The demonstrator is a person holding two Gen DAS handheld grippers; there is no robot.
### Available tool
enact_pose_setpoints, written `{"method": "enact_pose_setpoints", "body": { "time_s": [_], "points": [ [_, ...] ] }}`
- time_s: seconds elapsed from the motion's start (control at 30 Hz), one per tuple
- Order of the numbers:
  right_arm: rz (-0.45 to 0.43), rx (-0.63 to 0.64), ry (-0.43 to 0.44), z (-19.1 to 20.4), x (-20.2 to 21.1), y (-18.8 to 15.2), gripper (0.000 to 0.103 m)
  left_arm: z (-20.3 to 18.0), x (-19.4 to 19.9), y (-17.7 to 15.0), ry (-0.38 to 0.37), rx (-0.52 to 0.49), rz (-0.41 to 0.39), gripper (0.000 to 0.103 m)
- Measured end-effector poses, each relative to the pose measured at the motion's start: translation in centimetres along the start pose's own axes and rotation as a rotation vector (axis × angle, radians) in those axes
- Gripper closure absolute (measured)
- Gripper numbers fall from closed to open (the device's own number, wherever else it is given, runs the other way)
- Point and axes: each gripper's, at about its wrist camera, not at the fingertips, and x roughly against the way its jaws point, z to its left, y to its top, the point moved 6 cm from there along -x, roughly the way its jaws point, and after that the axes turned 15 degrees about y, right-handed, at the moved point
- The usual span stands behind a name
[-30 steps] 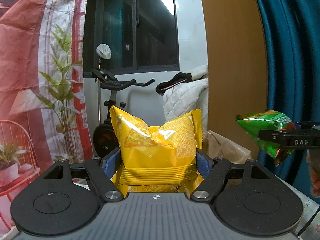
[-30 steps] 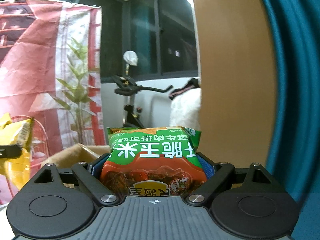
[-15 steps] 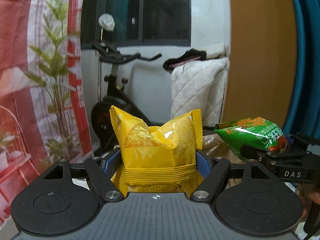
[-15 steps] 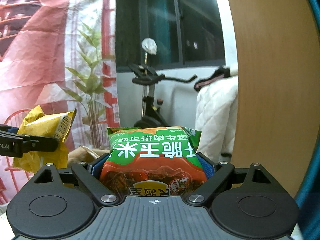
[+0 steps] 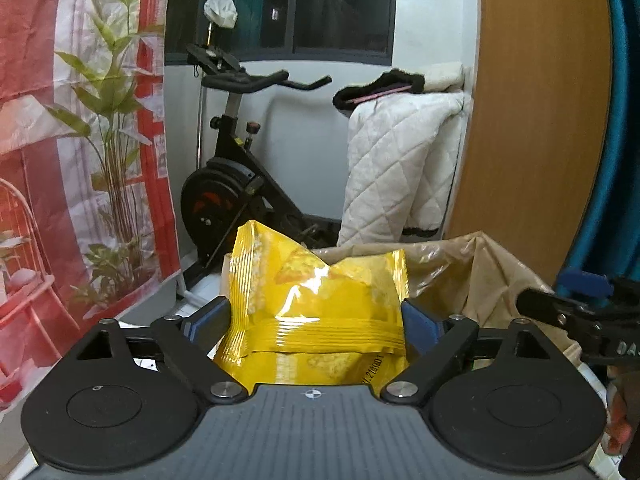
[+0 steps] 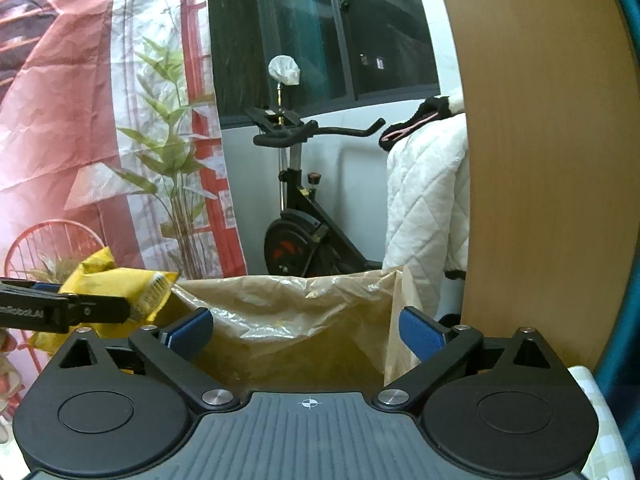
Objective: Organize snacks
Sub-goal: 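Withdraw both open tools from the box back to the snack pile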
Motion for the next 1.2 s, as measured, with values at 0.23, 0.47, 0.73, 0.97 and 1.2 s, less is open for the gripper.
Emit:
{"method": "enact_pose_setpoints", "body": {
  "time_s": [0.23,0.47,0.73,0.97,1.2],
  "points": [
    [-0.022,-0.029,0.009,1.1,2.9,-0.3,0.005,-0.4,1.9,1.3,-0.02,0.012,-0.038,0.008],
    [-0.032,-0.042,0.005,2.6,6.3,-1.4,0.004,0.6,5.7,0.2,0.014,0.004,-0.099,0.008],
    [-0.025,-0.064,0.004,4.3,9.8,-5.4,0.003,2.4,9.6,-4.2,0.072,-0.058,-0.126,0.01],
    [0.049,-0.096,0.012,5.9,11.2,-11.2,0.015,3.4,11.0,-9.5,0.045,0.003,-0.037,0.017],
    [0.21,-0.142,0.071,8.7,11.2,-17.6,0.036,4.1,11.7,-15.1,0.021,0.006,0.082,0.026]
  ]
}}
